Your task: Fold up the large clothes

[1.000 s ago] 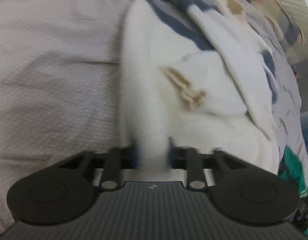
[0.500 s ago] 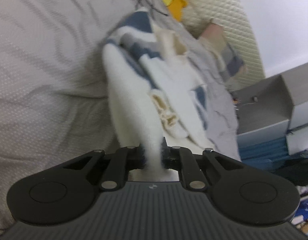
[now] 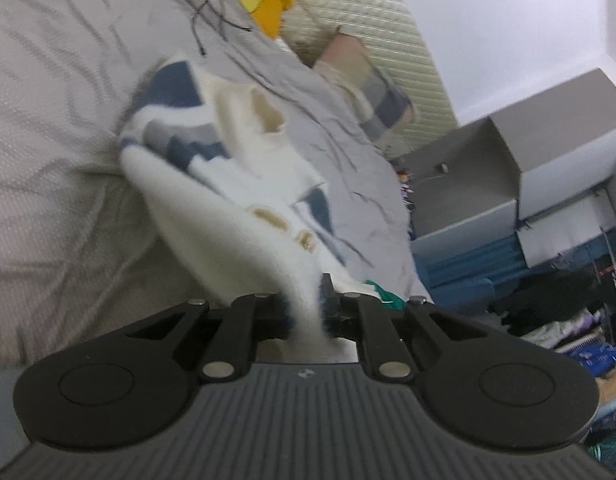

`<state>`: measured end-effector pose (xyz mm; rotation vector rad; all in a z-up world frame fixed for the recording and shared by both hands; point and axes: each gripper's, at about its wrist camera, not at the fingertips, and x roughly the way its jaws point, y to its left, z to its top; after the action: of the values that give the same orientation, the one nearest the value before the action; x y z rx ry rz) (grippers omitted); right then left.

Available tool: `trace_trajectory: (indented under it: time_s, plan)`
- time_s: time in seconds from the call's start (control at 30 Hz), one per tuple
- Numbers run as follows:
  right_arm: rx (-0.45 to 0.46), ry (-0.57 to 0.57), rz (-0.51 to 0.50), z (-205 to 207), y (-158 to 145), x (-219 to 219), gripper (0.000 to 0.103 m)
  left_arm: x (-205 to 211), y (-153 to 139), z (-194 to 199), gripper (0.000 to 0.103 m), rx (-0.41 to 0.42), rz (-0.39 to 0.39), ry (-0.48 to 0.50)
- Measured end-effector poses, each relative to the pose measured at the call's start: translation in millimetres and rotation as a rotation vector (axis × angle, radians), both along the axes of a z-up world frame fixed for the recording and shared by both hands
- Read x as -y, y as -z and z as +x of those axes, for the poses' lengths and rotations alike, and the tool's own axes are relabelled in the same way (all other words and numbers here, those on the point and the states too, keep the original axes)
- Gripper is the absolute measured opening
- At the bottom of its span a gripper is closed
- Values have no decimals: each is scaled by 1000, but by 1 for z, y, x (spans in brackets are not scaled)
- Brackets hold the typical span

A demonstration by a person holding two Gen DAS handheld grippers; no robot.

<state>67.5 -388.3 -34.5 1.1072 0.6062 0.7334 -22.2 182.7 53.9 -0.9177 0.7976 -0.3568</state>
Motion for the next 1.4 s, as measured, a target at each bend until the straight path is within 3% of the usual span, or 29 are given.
trace_trajectory:
  time_s: [0.23, 0.43, 0.53, 0.8, 0.93, 1.07, 1.2, 1.3, 1.4]
  plan:
    - [30, 19, 7, -38, -17, 13, 10, 12, -17, -52, 13, 35, -25, 48]
    - [28, 19, -15, -28, -18, 5, 11, 6, -10, -49, 13, 42, -27, 32]
    - [0, 26, -11, -15, -13, 3, 11, 4, -5, -23, 13, 47, -11, 9]
    - [-45, 59, -44, 36, -8, -5, 12, 2, 13, 56, 13, 43, -68, -80]
    - [-110, 101, -56, 82, -9, -12, 12, 6, 19, 102, 13, 25, -66, -157]
    - [-163, 144, -113, 136, -6, -29, 13, 12, 28, 157, 14, 24, -8, -206]
    - [-214, 150, -141, 183, 13, -41, 13, 9, 61, 205, 14, 1, 2, -271]
    - [-213, 131, -192, 212, 32, -48, 13, 2, 92, 232, 14, -19, -49, -303]
    - [-221, 109, -166, 235, 58, -44, 13, -8, 115, 251, 14, -23, -76, -306]
